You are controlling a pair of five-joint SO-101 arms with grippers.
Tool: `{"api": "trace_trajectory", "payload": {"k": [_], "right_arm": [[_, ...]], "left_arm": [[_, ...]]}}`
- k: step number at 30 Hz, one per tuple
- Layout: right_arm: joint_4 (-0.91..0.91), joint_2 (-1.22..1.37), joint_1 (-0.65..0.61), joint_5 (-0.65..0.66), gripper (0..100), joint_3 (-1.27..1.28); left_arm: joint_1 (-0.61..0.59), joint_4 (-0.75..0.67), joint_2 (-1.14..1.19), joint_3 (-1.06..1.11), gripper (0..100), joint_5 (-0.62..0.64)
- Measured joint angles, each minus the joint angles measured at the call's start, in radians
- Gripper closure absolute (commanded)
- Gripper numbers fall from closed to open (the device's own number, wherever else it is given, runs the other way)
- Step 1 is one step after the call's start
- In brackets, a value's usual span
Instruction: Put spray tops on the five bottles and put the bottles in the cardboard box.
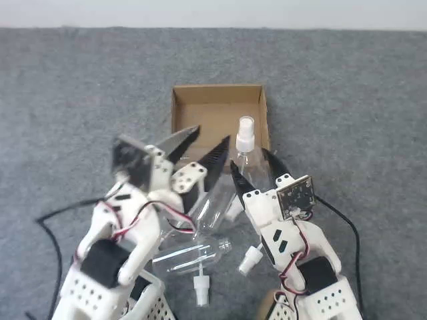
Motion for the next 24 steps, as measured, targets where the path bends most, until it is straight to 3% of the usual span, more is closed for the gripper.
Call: {"api": "trace_trajectory", "payload": {"k": [12, 16, 24], "right_arm": [[-0.044, 0.000, 0.000, 0.000, 99.1, 0.000], [-0.057, 0.000, -0.068, 0.000, 99.1, 0.000], [-0.063, 0.000, -0.123, 0.000, 99.1, 0.000]], "left_arm": [[-0.063, -0.207, -0.109, 0.207, 82, 0.000], [-0.063, -0.270, -0.109, 0.256, 82, 0.000], [-0.063, -0.292, -0.109, 0.281, 82, 0.000]]}}
